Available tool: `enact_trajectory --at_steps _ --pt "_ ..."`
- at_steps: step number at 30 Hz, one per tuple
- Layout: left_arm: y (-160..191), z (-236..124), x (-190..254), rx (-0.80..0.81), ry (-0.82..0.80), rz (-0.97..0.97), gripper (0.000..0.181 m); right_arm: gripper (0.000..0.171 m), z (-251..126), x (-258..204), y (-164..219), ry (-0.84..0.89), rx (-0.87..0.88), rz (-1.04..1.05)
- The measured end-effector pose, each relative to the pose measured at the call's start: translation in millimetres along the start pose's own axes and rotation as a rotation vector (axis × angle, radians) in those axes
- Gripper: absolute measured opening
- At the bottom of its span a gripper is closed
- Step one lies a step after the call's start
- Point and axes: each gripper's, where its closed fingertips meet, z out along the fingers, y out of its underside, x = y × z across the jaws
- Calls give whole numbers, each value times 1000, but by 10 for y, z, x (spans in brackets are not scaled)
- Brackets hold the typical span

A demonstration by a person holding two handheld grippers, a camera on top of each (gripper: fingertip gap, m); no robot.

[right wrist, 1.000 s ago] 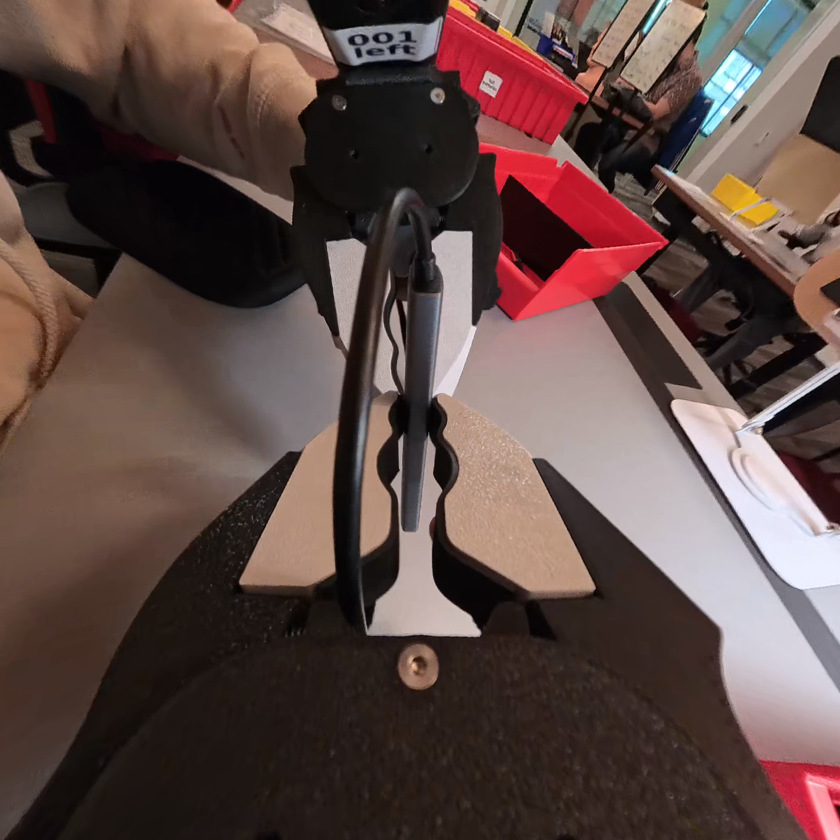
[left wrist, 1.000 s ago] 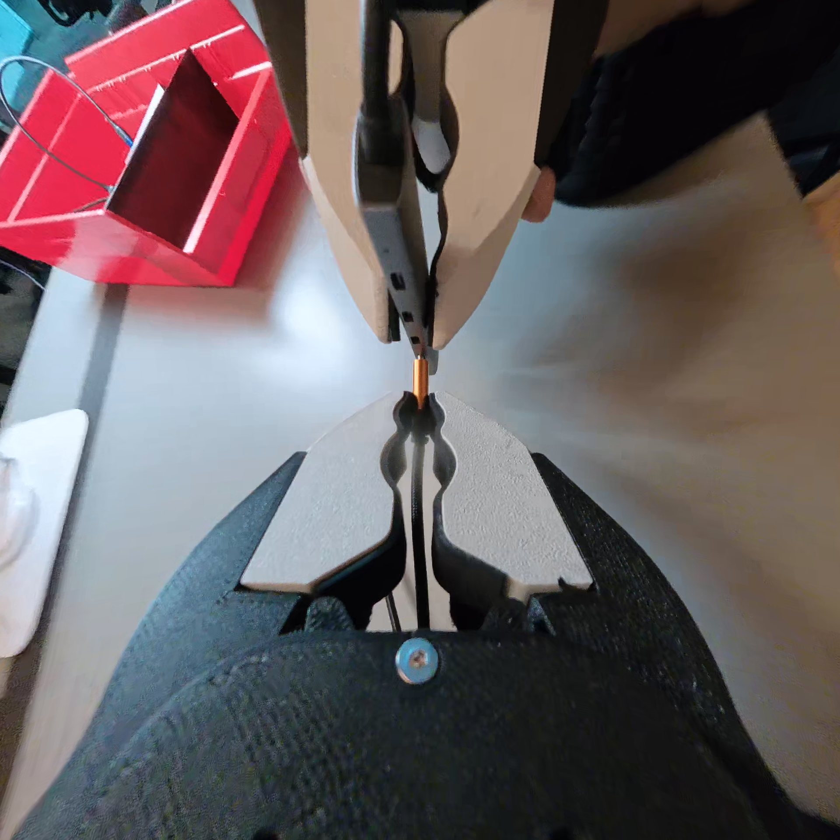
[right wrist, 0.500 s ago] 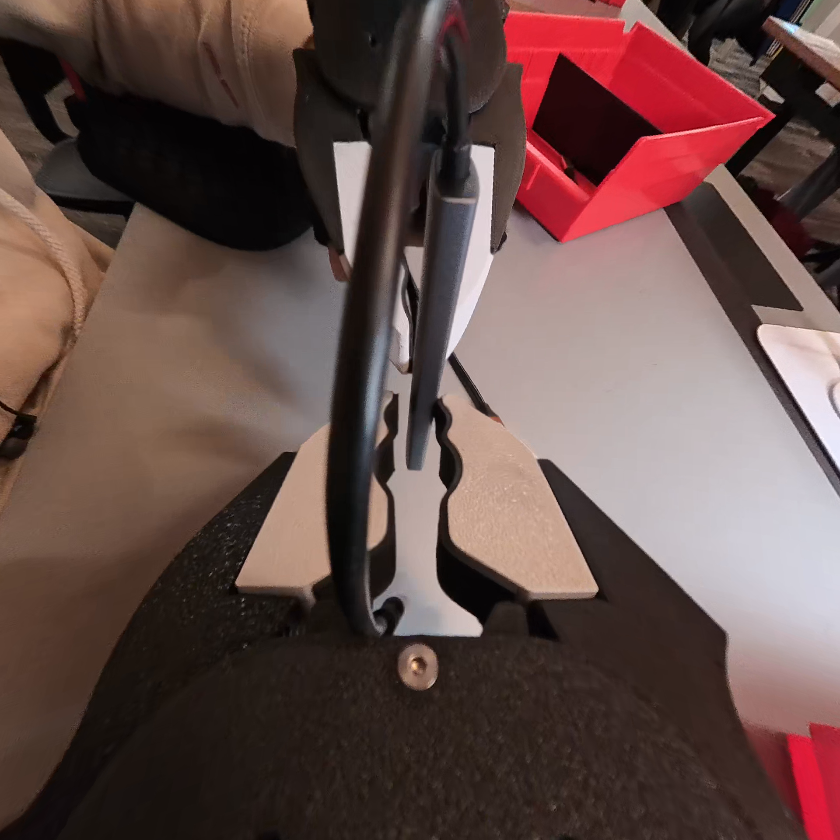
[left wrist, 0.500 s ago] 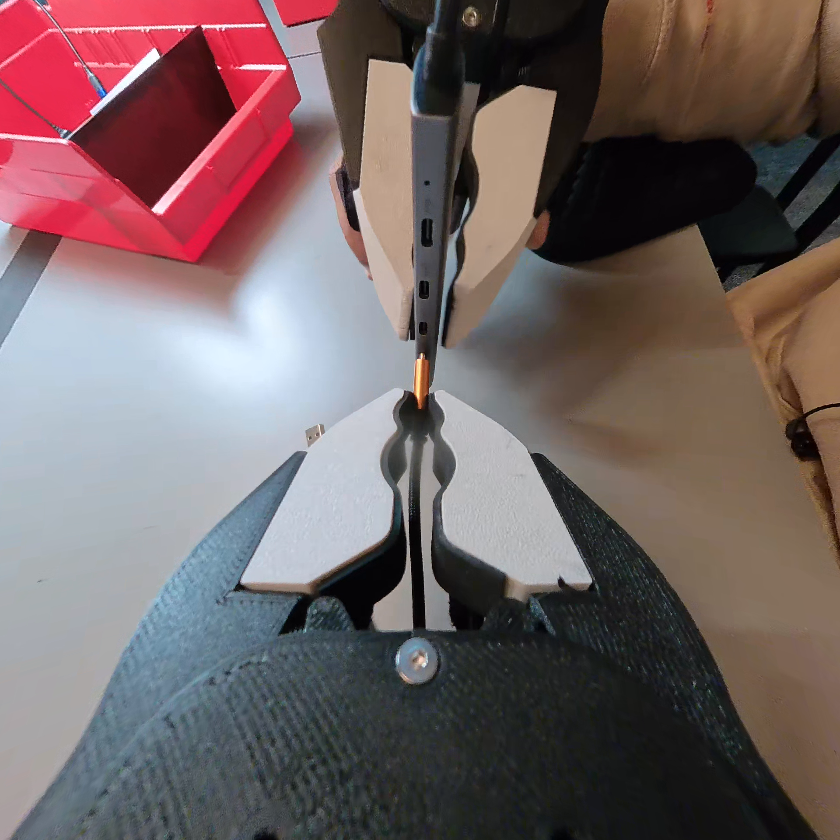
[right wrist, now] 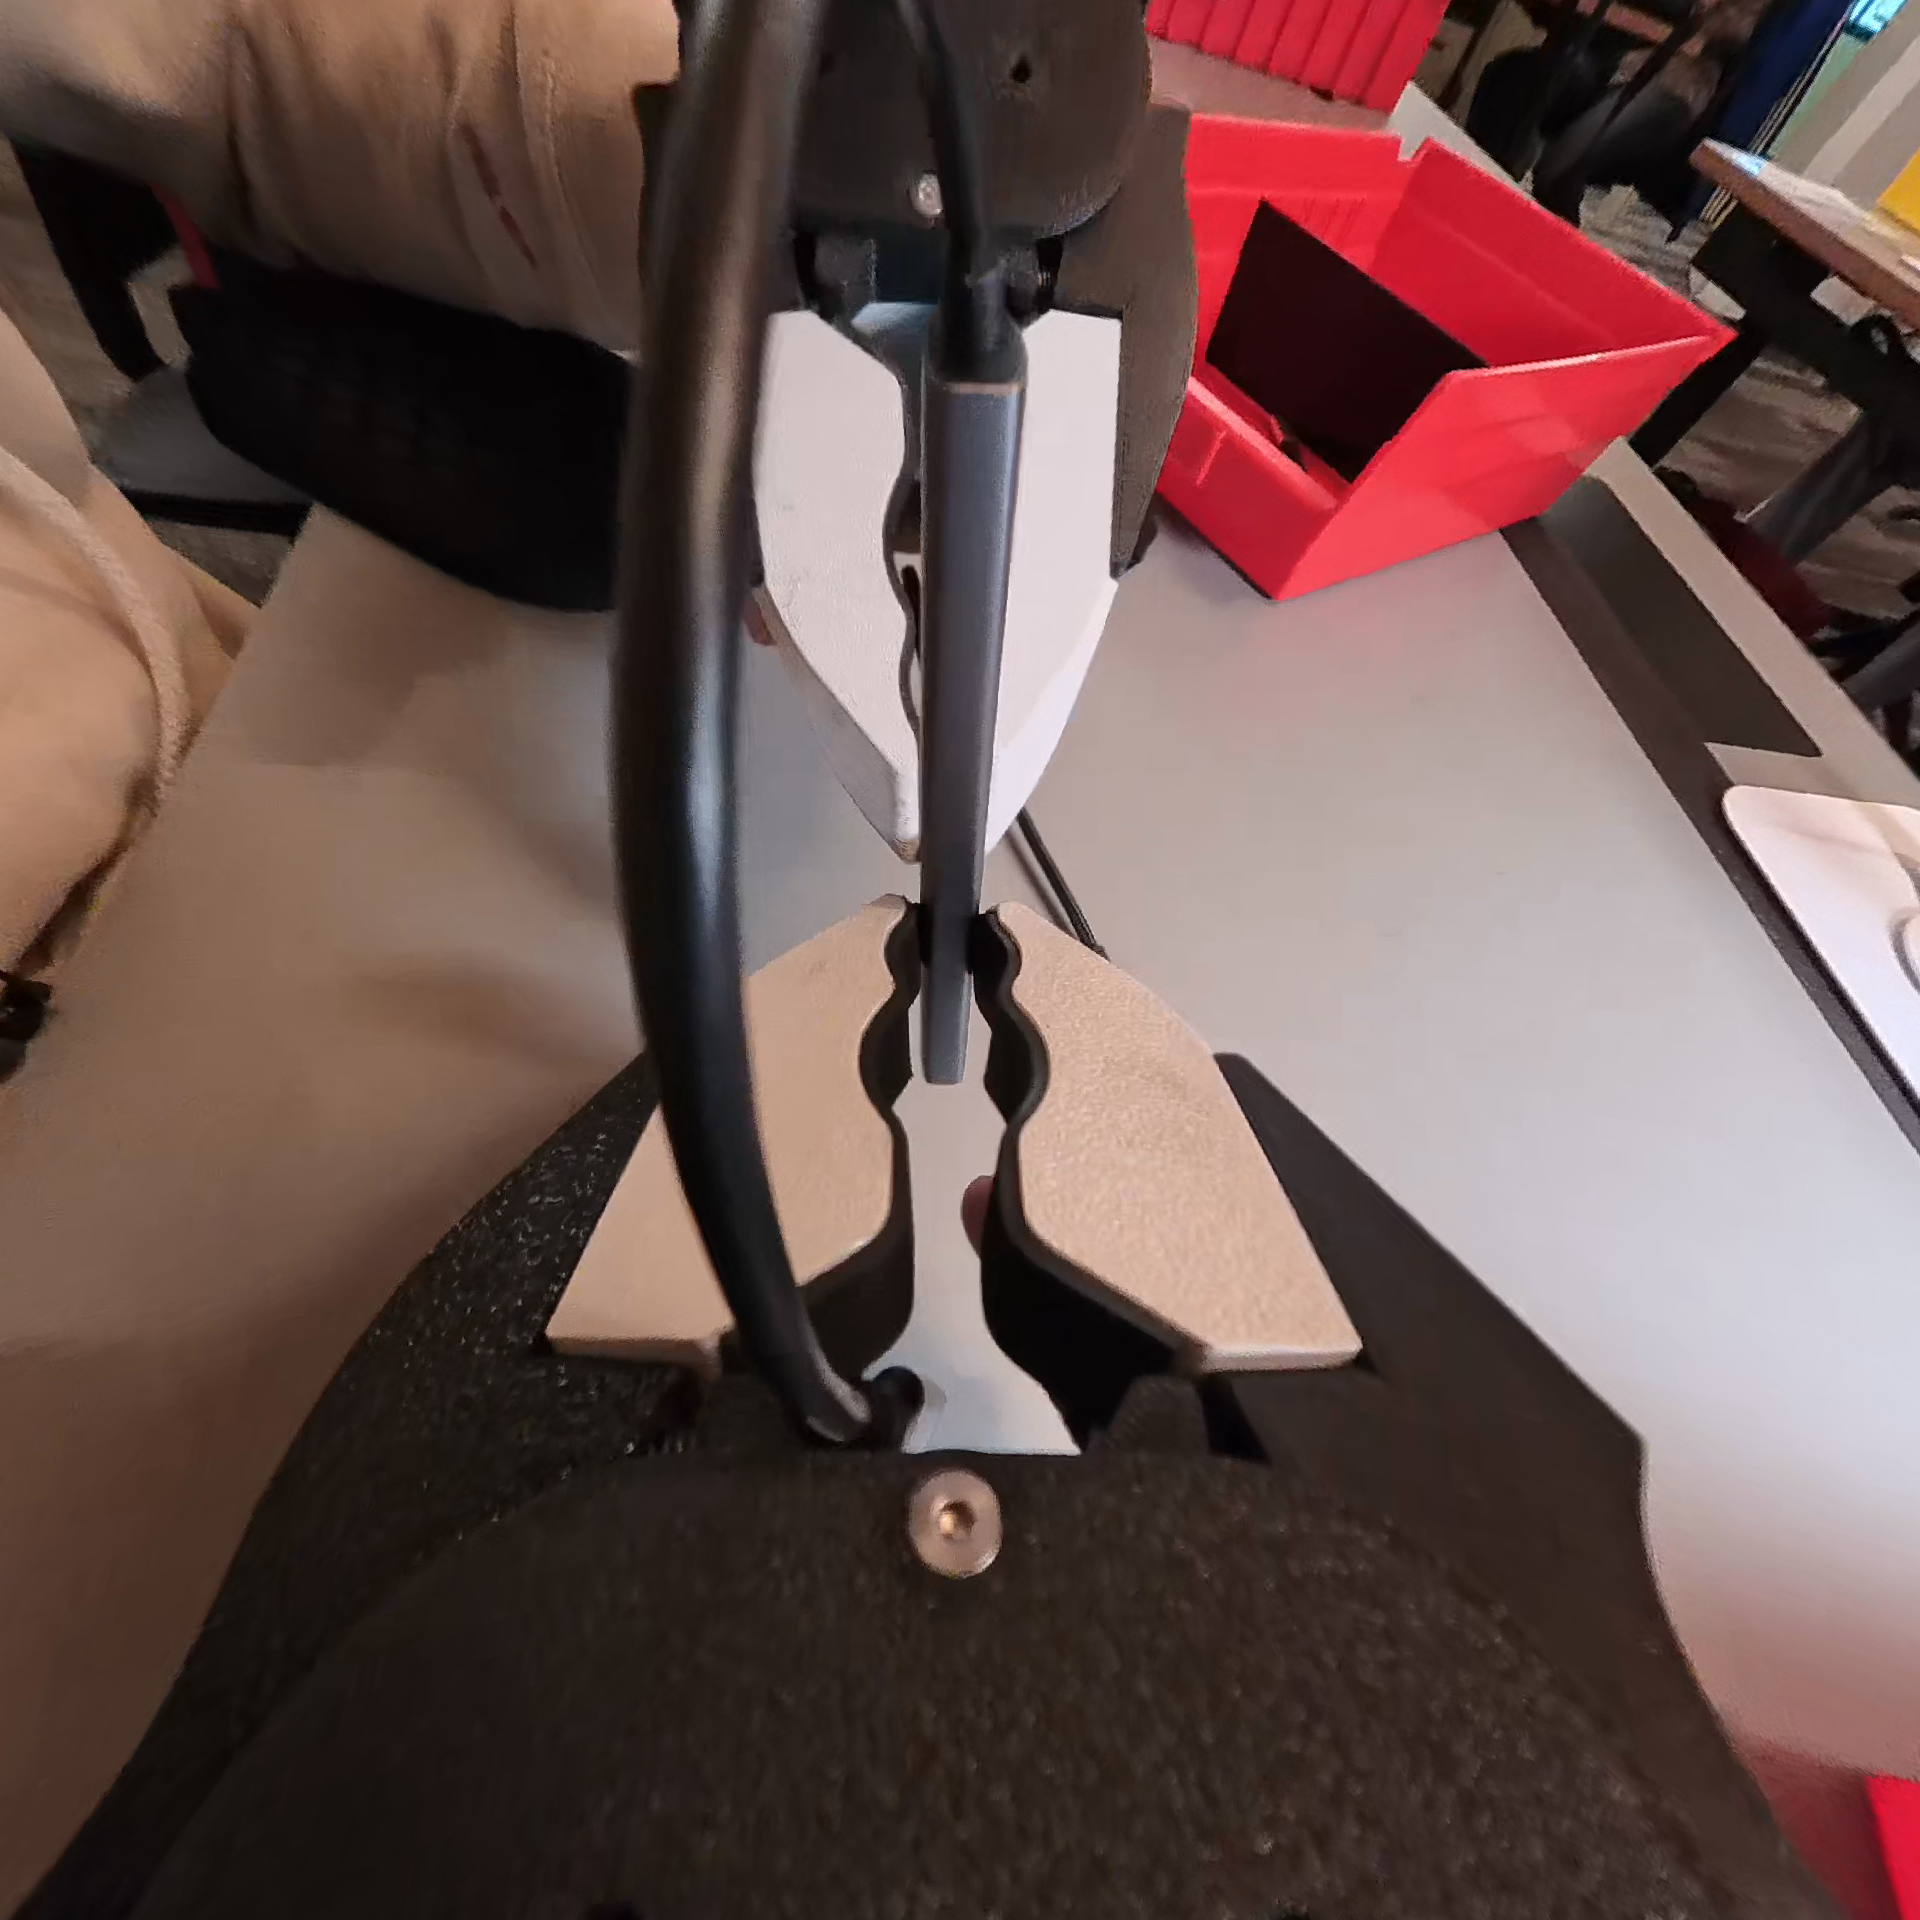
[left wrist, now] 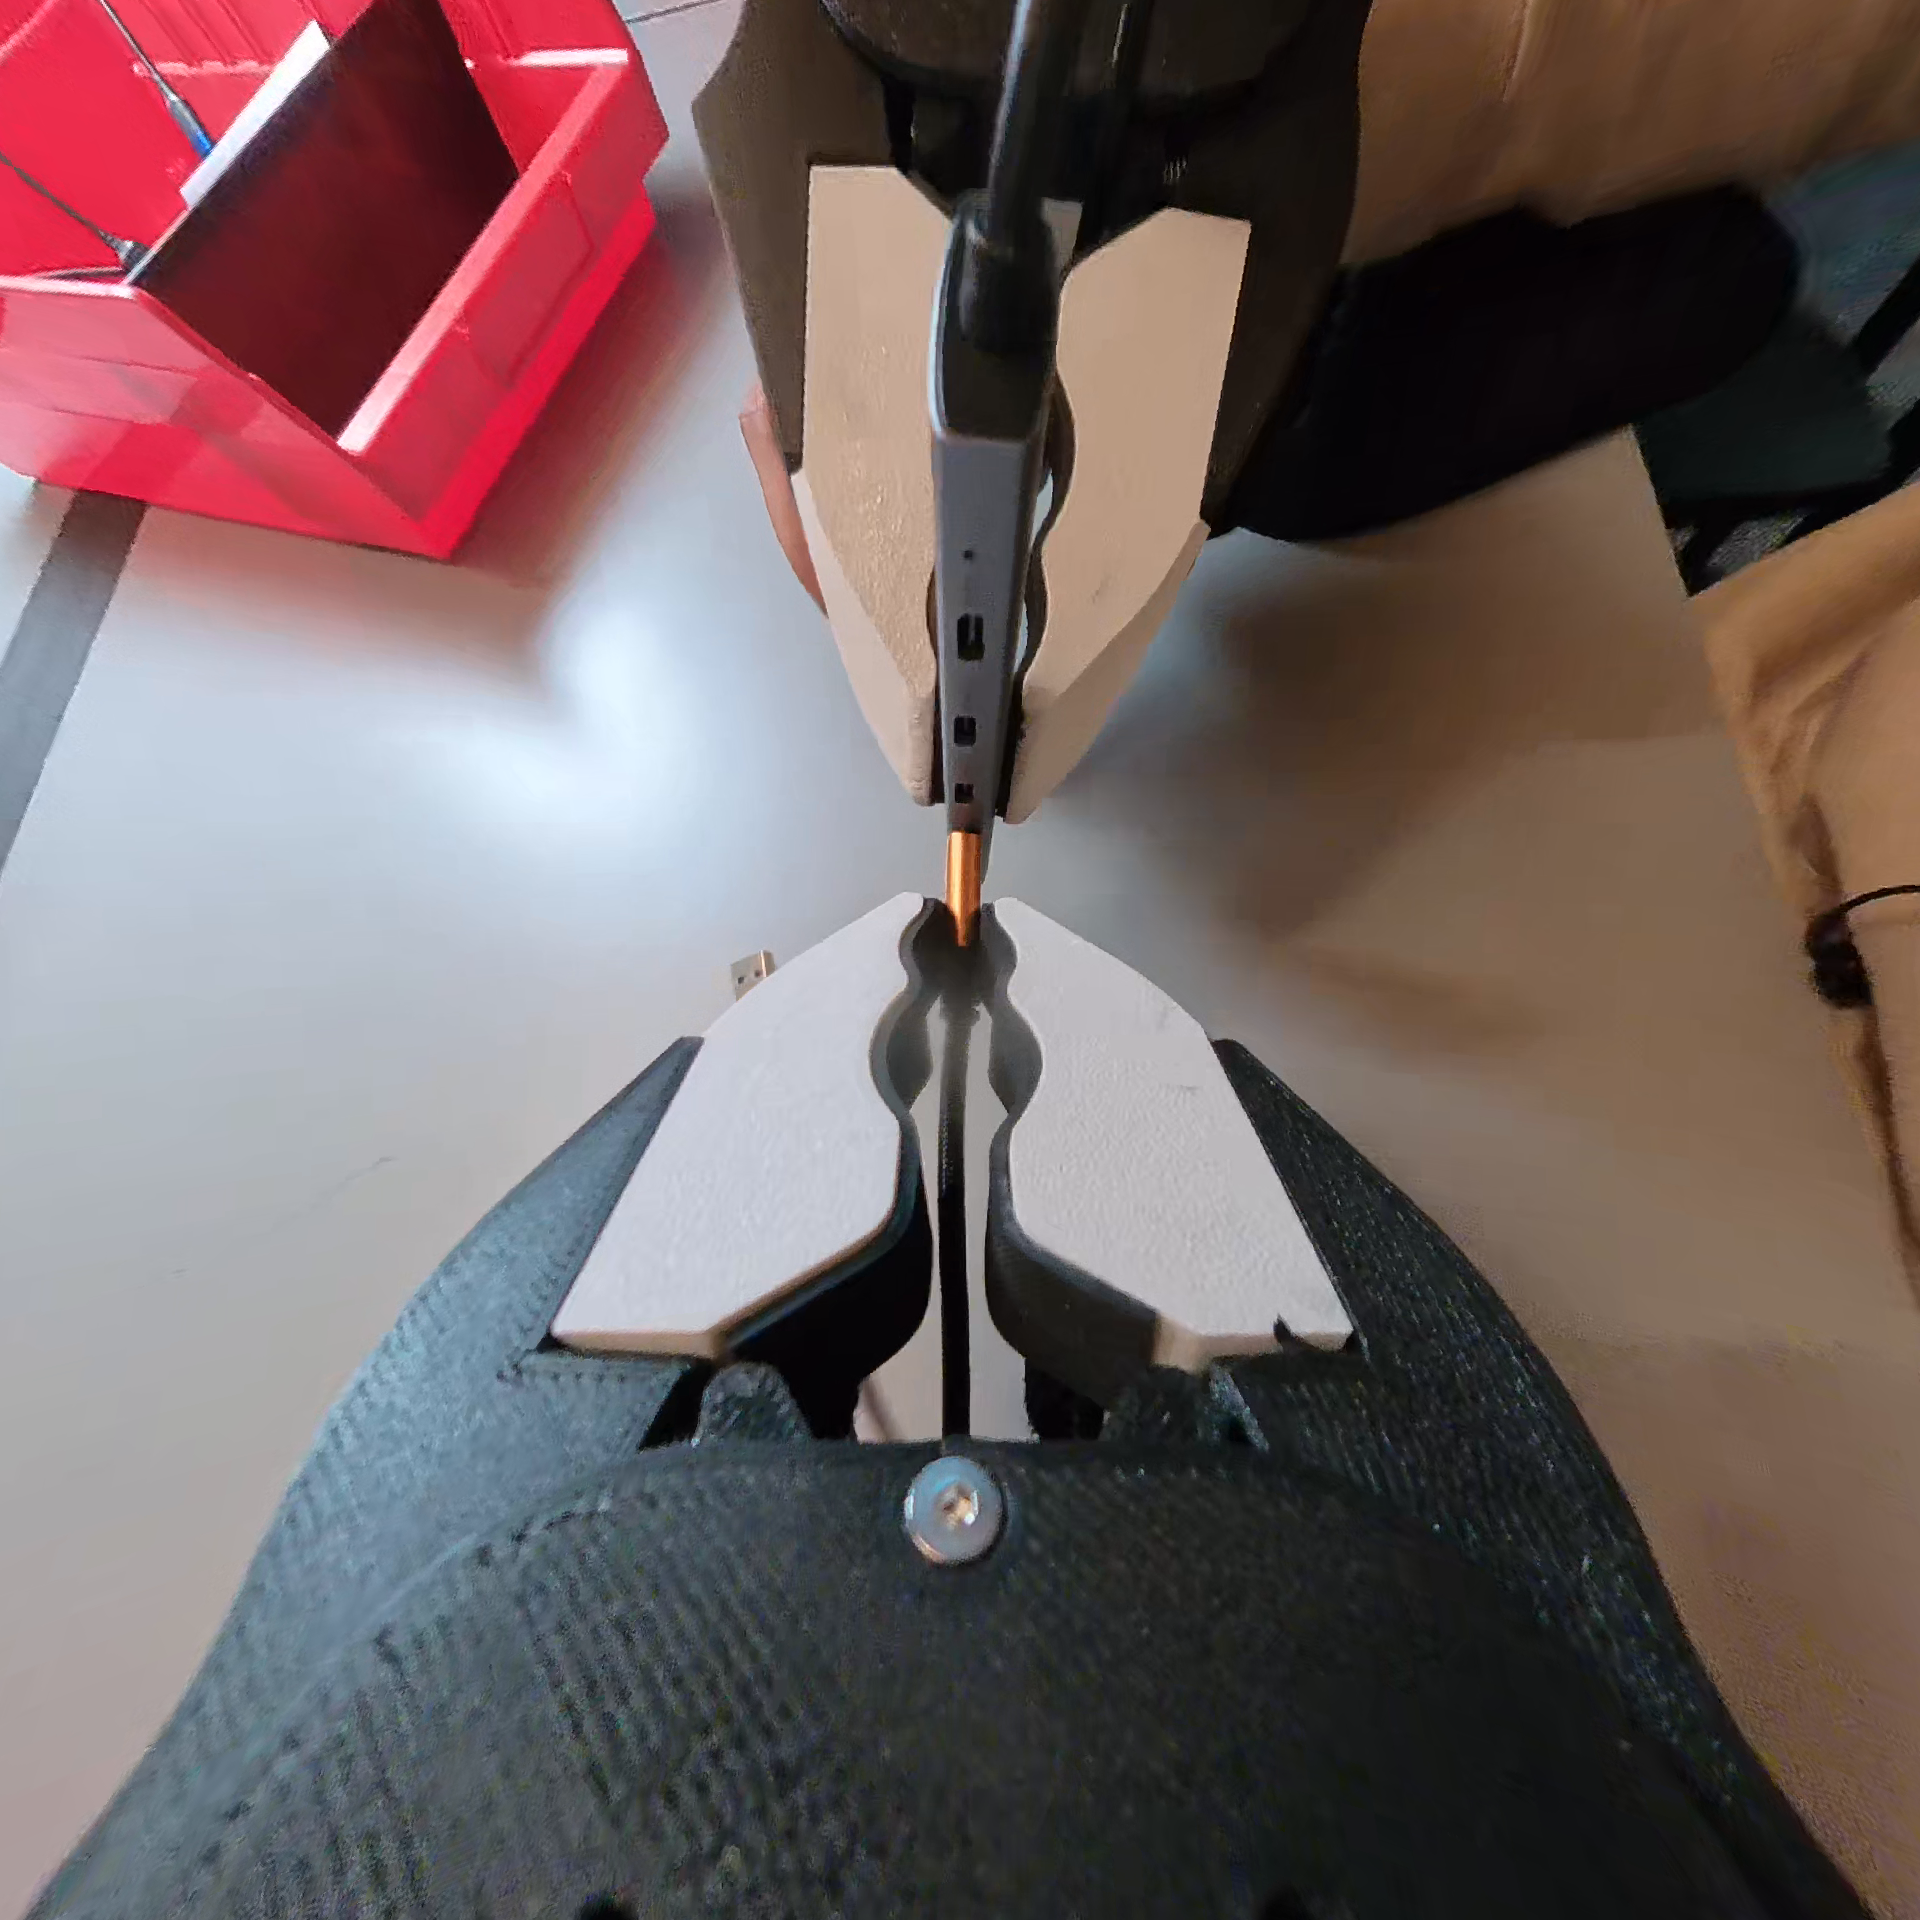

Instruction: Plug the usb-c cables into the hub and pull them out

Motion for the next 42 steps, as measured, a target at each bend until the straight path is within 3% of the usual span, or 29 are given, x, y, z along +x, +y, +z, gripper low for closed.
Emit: enact_trajectory --at_steps 1,15,16,17,19,23,26,30,35,42 --pt "0 -7 3 4 8 -12 5 9 6 0 -8 1 8 2" --pt "-97 -73 9 111 37 -60 7 10 -22 -1 -184 46 88 -43" --pt "-117 -92 3 130 34 -65 11 10 -36 -9 -193 49 85 -57" --pt "-142 -138 -35 149 21 -81 28 10 -57 -4 -201 54 81 -65" --pt "-208 -349 -206 208 -34 -118 37 10 -129 47 -229 75 98 -49" --pt "-133 -1093 -835 305 -242 -222 36 10 -379 277 -304 150 180 25" --pt "363 -1648 -1422 172 -435 -279 36 10 -576 450 -368 204 259 85" --pt "1354 -2054 -2012 -240 -539 -306 36 10 -695 572 -388 248 308 120" --pt "2286 -1967 -2217 -665 -427 -257 34 10 -724 612 -380 293 318 113" --pt "2716 -1802 -2341 -865 -260 -234 36 10 -770 642 -320 288 325 141"
